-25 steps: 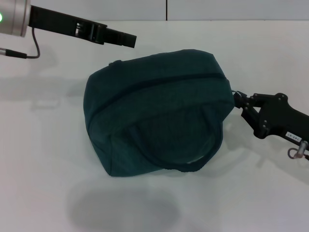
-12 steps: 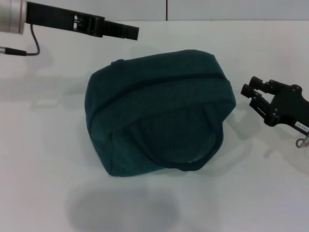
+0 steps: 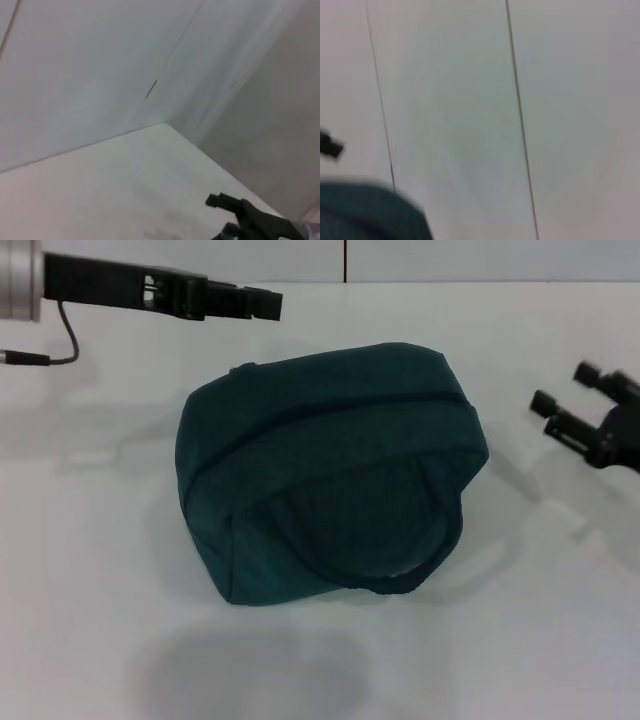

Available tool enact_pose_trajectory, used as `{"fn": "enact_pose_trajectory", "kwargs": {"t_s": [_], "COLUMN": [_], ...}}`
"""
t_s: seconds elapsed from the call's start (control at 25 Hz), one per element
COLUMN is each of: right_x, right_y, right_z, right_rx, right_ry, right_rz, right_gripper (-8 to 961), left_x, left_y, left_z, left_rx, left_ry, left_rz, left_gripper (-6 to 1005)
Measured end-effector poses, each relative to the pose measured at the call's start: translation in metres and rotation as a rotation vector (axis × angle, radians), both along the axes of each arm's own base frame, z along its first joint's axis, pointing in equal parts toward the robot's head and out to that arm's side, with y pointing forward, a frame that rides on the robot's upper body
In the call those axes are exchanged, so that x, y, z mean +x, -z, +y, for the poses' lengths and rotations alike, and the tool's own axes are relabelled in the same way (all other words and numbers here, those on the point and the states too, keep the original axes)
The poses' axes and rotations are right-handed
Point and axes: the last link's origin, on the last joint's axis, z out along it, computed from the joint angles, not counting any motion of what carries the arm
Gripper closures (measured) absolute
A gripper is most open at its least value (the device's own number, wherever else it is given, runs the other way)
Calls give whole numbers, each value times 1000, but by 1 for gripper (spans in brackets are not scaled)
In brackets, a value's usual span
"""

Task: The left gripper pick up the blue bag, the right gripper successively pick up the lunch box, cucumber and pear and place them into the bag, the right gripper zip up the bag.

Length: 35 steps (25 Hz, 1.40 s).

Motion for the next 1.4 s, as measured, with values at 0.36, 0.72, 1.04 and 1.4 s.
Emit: {"fn": "enact_pose_trajectory", "kwargs": {"t_s": [0.36,0.72,1.04,1.4], "right_x": [-47,-106,-138,-154], "right_y": [-43,-48,-35,-15], "right_z": [-8,4,13,12], "right_rx": [-66,-427,-638,-770], "right_ry": [-297,-464,-506,-538], "right_rz": [210,172,112,8], "right_gripper": [169,113,113,113], "left_x": [-15,-39,-59,-60], "left_y": [-10,-9,-2,15], "left_z": [-17,-71,-106,-116], "left_rx": [113,136,196,202], "left_ry": [125,360,395,416], "left_rz": [-109,-198,-276,-306], "left_gripper": [718,572,269,226]}}
